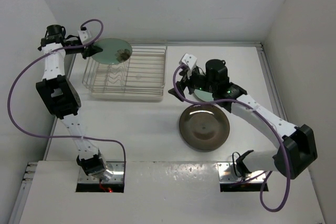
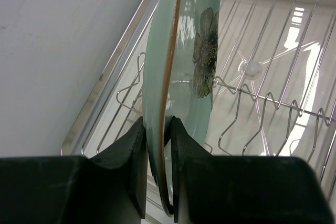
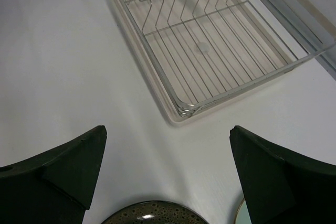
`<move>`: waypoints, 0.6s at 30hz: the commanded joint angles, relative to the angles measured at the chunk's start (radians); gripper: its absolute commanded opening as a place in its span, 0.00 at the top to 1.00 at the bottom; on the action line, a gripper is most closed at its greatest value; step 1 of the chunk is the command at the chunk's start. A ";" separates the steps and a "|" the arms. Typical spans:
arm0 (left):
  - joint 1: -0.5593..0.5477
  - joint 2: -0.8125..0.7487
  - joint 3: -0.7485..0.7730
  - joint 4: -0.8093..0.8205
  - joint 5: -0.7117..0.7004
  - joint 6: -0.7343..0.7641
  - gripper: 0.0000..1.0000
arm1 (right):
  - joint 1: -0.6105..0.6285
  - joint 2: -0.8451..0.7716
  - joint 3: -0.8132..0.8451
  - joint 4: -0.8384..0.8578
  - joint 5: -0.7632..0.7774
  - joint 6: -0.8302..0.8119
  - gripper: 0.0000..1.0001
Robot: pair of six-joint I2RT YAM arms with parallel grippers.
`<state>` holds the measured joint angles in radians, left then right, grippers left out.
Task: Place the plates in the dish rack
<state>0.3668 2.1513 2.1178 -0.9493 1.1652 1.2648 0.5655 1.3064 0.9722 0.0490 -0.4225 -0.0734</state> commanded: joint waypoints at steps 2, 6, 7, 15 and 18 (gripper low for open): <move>0.032 0.051 0.030 0.271 0.039 0.091 1.00 | 0.008 0.051 0.095 -0.012 -0.027 0.014 0.00; 0.032 0.061 0.030 0.284 0.093 0.105 1.00 | 0.005 0.082 0.134 -0.038 -0.032 0.011 0.00; 0.032 0.061 0.039 0.294 0.093 0.105 1.00 | 0.010 0.089 0.140 -0.041 -0.032 0.011 0.00; 0.032 0.050 0.086 0.314 0.152 0.202 1.00 | 0.010 0.143 0.210 -0.084 -0.051 0.014 0.00; 0.032 0.050 0.123 0.334 0.152 0.173 1.00 | 0.013 0.165 0.236 -0.097 -0.065 0.017 0.00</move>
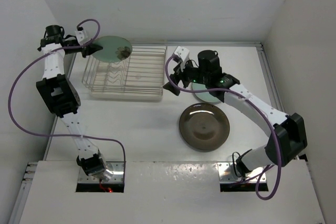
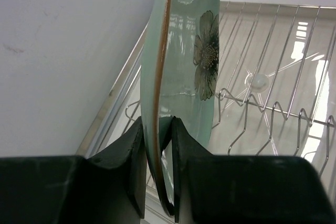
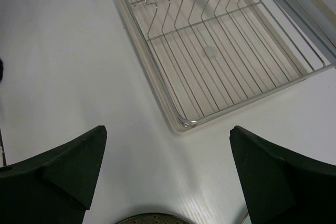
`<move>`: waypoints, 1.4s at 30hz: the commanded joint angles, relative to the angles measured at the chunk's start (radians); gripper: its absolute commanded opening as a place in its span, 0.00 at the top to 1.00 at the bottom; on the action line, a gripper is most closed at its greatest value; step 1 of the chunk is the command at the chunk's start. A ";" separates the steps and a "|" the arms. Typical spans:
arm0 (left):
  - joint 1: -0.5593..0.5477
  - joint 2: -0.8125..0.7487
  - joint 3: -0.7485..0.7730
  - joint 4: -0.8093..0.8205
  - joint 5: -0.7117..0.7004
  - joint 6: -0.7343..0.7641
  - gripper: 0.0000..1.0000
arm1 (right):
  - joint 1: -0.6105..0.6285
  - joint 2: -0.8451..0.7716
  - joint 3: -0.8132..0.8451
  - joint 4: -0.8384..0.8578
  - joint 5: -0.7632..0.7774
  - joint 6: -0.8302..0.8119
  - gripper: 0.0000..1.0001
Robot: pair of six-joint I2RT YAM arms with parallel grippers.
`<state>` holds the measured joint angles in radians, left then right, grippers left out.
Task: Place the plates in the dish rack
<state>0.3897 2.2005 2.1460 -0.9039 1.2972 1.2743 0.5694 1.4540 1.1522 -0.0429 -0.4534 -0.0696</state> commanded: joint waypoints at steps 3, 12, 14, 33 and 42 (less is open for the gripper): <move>0.009 0.010 0.104 0.298 0.020 0.163 1.00 | 0.014 0.026 0.076 -0.021 -0.034 0.013 0.00; 0.009 -0.022 0.095 0.307 0.106 0.068 1.00 | 0.027 0.016 0.076 -0.035 -0.033 0.010 0.00; 0.009 -0.022 0.086 0.316 0.119 0.039 1.00 | 0.027 0.017 0.081 -0.041 -0.031 0.007 0.00; -0.071 -0.225 0.162 -0.291 -0.271 0.332 1.00 | 0.043 -0.069 -0.014 0.017 -0.050 -0.007 0.00; -0.138 -0.266 0.126 -0.400 -0.415 0.398 1.00 | 0.041 -0.165 -0.141 0.061 -0.062 -0.001 0.00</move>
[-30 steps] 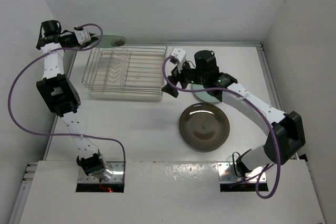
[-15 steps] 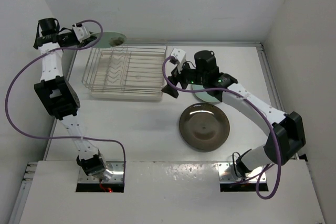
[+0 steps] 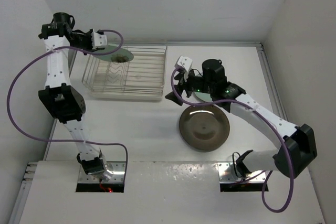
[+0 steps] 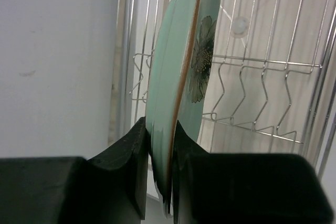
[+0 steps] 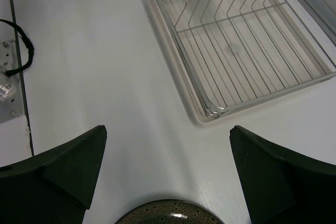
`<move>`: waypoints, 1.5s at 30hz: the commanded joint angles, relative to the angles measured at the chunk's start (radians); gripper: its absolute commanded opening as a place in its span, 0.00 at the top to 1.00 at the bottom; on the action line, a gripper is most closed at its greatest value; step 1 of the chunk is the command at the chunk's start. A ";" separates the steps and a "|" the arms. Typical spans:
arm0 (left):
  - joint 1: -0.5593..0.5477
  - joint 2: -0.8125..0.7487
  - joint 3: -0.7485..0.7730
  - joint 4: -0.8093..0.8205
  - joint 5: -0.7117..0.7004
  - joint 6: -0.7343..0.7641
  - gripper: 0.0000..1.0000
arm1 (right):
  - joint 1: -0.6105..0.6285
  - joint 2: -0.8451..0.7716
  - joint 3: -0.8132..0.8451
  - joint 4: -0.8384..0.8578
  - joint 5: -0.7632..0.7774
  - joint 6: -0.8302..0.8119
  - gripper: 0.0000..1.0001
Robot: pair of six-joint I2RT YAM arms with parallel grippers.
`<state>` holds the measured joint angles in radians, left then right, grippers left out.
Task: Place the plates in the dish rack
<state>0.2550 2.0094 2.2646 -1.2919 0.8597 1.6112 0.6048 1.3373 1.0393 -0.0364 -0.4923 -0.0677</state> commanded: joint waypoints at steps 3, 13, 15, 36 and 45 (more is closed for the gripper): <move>-0.016 -0.097 0.007 -0.012 0.013 0.101 1.00 | 0.007 -0.093 -0.071 0.061 -0.014 0.008 0.00; -0.016 -0.181 -0.111 -0.012 0.013 0.245 1.00 | 0.012 -0.159 -0.153 0.099 0.018 0.042 0.00; -0.016 -0.193 -0.131 -0.012 0.035 0.245 1.00 | 0.016 -0.152 -0.142 0.096 0.017 0.039 0.00; -0.007 -0.083 -0.109 -0.012 0.013 0.340 1.00 | 0.029 -0.109 -0.127 0.099 0.009 0.043 0.00; -0.007 -0.046 -0.109 -0.012 0.004 0.351 1.00 | 0.030 -0.066 -0.071 0.082 0.000 0.040 0.00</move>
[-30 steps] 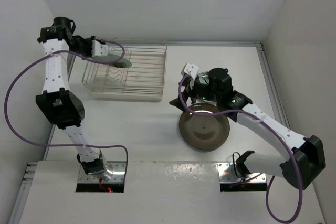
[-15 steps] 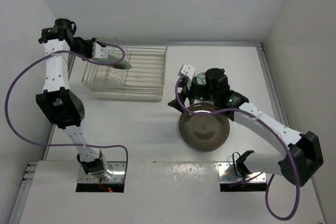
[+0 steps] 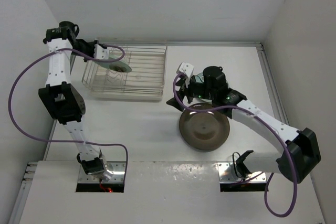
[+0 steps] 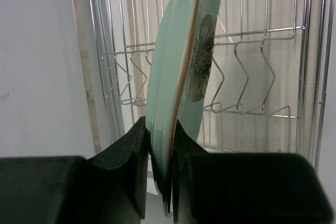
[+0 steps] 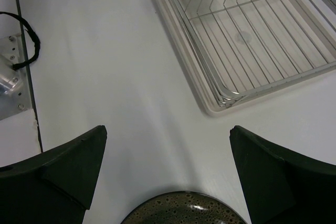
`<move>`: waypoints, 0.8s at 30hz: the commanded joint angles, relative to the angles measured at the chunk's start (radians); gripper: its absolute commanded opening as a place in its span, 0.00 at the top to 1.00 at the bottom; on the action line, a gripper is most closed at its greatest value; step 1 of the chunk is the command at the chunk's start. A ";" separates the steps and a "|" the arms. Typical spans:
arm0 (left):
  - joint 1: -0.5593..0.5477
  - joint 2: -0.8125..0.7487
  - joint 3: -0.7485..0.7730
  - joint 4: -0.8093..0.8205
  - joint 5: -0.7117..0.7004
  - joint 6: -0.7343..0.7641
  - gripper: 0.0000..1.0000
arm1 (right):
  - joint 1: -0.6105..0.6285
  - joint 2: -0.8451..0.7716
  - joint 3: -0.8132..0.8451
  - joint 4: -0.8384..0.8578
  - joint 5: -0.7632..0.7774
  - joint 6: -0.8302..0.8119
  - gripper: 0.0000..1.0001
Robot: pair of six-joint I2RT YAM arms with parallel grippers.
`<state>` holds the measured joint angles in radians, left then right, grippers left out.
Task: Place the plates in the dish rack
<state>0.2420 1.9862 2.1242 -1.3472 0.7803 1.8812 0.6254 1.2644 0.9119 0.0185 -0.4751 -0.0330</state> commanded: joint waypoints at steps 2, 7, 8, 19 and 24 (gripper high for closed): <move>0.006 0.006 0.042 0.043 0.074 0.072 1.00 | 0.008 0.010 0.059 0.023 -0.023 0.005 0.00; 0.025 0.054 0.086 0.083 0.095 -0.005 1.00 | 0.014 0.026 0.076 0.015 -0.023 0.005 0.00; 0.025 0.068 0.086 0.133 0.096 -0.033 1.00 | 0.017 0.026 0.074 0.017 -0.023 0.007 0.00; 0.025 0.079 -0.013 0.321 0.157 -0.249 0.73 | 0.019 0.033 0.071 0.009 -0.017 0.018 0.00; 0.034 0.079 -0.044 0.420 0.148 -0.339 0.64 | 0.022 0.049 0.073 0.020 -0.019 0.025 0.00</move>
<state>0.2615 2.0945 2.0747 -1.1355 0.8497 1.5921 0.6380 1.2976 0.9432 0.0143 -0.4797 -0.0216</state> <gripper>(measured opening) 0.352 0.996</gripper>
